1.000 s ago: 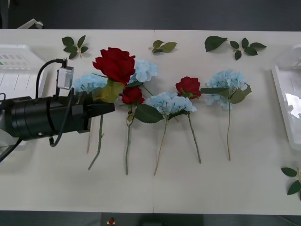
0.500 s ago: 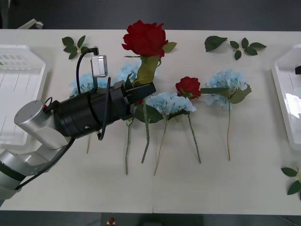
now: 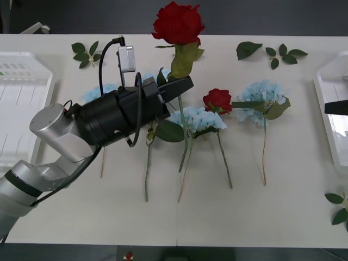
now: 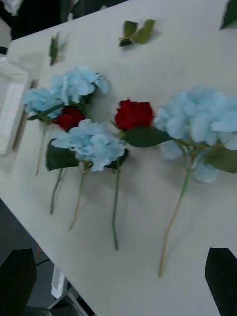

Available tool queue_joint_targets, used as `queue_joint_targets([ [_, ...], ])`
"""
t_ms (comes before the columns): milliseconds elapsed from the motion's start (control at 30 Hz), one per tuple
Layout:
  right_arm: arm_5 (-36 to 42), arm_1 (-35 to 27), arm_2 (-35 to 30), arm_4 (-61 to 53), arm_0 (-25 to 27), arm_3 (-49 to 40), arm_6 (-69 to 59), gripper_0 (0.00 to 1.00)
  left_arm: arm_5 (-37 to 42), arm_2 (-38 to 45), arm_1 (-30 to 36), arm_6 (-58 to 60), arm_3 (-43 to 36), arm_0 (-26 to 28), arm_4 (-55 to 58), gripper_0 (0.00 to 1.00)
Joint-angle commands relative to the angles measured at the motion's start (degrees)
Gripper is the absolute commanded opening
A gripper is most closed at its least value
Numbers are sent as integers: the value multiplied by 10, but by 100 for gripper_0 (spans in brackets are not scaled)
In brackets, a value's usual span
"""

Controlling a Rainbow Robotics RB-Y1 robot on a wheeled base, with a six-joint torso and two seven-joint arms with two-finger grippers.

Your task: Put the red flowers into the right box and the blue flowers into the left box

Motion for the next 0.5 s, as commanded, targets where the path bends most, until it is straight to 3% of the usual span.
queue_joint_targets([
  [33, -27, -6, -3, -47, 30, -84, 90, 100, -12, 6, -30, -6, -14, -17, 6, 0],
  [267, -89, 25, 12, -29, 81, -205, 163, 100, -29, 7, -58, -6, -14, -22, 6, 0],
  [500, -162, 30, 84, 3, 79, -271, 170, 100, -54, 6, -84, -6, -14, -28, 5, 0],
])
